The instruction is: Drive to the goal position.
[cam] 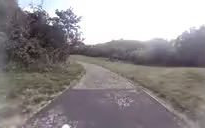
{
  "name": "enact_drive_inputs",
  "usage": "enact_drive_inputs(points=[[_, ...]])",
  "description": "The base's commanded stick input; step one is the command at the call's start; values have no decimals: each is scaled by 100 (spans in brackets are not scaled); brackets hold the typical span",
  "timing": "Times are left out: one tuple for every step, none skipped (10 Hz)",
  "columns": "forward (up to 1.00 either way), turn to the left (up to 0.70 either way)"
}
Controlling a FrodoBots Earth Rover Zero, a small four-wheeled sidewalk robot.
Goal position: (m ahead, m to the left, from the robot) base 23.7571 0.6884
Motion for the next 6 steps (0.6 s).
enact_drive_inputs(points=[[100, 24], [100, 40], [100, 22], [100, 7], [100, 1], [100, 2]])
